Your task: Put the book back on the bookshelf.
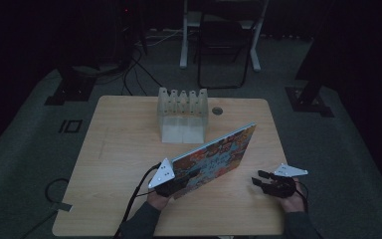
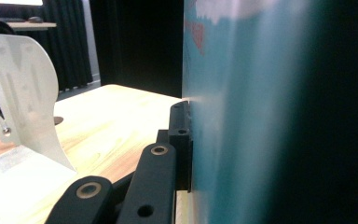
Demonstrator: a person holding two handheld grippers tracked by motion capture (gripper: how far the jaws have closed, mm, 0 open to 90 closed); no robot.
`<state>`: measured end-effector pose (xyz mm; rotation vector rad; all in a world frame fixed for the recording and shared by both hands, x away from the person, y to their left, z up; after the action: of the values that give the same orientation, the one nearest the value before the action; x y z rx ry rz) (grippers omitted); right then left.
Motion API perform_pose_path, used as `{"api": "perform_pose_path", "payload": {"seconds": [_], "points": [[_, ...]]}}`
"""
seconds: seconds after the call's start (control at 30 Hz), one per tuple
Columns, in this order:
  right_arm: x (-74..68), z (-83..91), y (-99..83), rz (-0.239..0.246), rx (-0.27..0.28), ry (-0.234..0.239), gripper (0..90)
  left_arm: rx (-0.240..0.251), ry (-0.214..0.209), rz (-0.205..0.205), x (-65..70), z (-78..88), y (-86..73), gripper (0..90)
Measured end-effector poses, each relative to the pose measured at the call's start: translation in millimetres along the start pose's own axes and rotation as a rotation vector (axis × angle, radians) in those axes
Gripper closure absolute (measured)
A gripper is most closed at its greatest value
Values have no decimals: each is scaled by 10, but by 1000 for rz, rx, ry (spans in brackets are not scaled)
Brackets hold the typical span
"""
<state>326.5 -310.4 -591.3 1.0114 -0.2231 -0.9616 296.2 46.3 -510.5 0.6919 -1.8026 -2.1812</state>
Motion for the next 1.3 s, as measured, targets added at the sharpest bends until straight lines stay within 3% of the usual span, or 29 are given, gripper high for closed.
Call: {"api": "perform_pose_path", "payload": {"seconds": [0.17,0.57,0.83,1.1,1.3], "points": [[0,-4,0,3,-3,-1,511,3,16,33,5,-18,35,813],[-2,-3,-2,3,-5,-1,511,-4,19,60,-24,7,76,814],[-12,-9,-7,11,-13,-6,500,-14,30,59,-14,35,111,814],[-66,-69,-24,68,-71,-40,456,-17,41,59,-26,65,126,814],[-56,-77,-23,61,-79,-45,411,-9,41,59,-27,98,157,814]]}}
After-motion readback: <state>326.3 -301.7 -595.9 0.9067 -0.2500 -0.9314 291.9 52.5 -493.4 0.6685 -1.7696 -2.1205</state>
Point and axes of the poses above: each handheld gripper's, and its own axes: z roughly backward along the jaws, y roughly out of its top, x roughly to its right, the point moved 4 cm from there along -z, roughly forward along the jaws, and after that the axes turned 11 degrees about -z, right-handed, at the moved point
